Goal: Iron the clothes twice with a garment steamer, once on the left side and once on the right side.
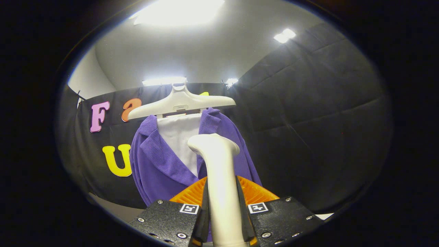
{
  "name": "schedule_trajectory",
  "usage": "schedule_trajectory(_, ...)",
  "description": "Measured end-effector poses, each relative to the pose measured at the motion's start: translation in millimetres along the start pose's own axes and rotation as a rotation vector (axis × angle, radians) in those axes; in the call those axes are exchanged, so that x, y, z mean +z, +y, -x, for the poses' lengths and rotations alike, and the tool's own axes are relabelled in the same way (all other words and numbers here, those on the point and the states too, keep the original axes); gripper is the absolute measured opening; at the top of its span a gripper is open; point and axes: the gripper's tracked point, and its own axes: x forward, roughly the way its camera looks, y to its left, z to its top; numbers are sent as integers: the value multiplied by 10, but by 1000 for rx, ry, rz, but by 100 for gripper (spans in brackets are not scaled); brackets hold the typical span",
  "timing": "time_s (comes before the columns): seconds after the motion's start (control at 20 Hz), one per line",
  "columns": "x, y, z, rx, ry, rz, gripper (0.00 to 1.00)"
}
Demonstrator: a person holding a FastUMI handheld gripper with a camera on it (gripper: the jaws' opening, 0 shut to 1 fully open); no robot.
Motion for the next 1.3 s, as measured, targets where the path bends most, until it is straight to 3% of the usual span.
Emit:
schedule_trajectory(0.3,-271,-12,-256,8,44,-35,37)
schedule_trajectory(1.3,-1286,-404,-57,-47,219,-10,37)
